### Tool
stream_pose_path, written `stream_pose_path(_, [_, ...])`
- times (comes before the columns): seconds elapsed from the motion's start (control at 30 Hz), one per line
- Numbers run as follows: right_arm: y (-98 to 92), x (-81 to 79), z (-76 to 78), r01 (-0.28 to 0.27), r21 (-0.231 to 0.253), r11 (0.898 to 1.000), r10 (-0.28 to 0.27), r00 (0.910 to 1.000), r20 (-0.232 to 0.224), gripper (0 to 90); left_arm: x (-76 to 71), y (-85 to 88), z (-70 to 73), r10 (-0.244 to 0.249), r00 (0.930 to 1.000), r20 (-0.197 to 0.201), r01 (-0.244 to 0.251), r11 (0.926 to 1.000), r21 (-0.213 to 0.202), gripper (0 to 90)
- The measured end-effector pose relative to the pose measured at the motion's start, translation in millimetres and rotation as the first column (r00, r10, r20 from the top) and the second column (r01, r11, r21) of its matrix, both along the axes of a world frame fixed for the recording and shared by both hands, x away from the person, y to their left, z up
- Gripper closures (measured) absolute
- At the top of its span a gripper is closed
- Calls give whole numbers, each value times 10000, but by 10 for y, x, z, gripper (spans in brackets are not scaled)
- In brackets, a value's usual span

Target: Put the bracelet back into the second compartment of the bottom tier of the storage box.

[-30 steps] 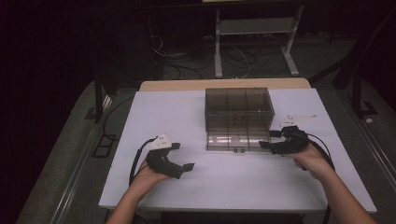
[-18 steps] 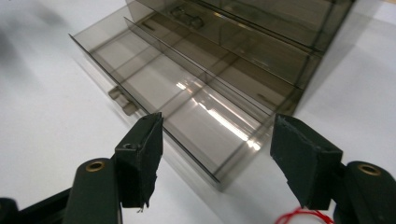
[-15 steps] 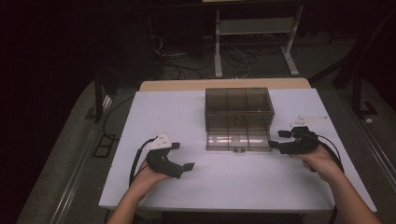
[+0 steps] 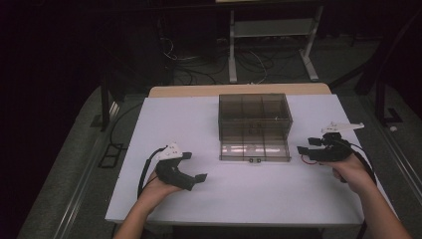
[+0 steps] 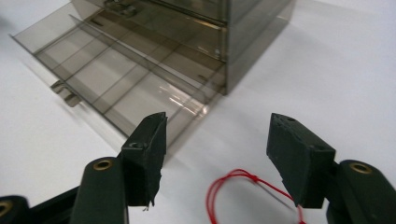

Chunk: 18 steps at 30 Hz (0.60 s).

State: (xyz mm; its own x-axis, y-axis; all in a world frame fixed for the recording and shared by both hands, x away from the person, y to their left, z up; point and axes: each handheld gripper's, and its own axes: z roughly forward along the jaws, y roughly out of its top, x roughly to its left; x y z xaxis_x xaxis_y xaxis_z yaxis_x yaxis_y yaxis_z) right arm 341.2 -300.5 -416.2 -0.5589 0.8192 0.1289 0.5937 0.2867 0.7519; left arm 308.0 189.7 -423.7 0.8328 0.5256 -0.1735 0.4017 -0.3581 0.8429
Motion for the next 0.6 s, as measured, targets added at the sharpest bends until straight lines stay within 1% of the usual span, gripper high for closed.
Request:
stream_pose_path(0.1, [-63, 19, -9, 134, 108, 9999, -134, 9999, -75, 398, -1, 1, 1, 12, 10000, -5, -12, 10000, 1, 0])
stream_pose_path(0.2, [-108, 32, -18, 228, 107, 9997, -227, 9997, -127, 418, 0, 3, 3, 25, 10000, -12, -25, 10000, -10, 0])
stream_pose_path(0.37, [-162, 46, -49, 284, -76, 9996, -286, 9993, -251, 445, -1, -6, 0, 7, 10000, -4, -7, 10000, 15, 0])
stream_pose_path(0.6, [-231, 65, -84, 413, -137, 9991, -418, 9984, -391, 472, 1, -1, 2, 6, 10000, 12, -6, 10000, 7, 0])
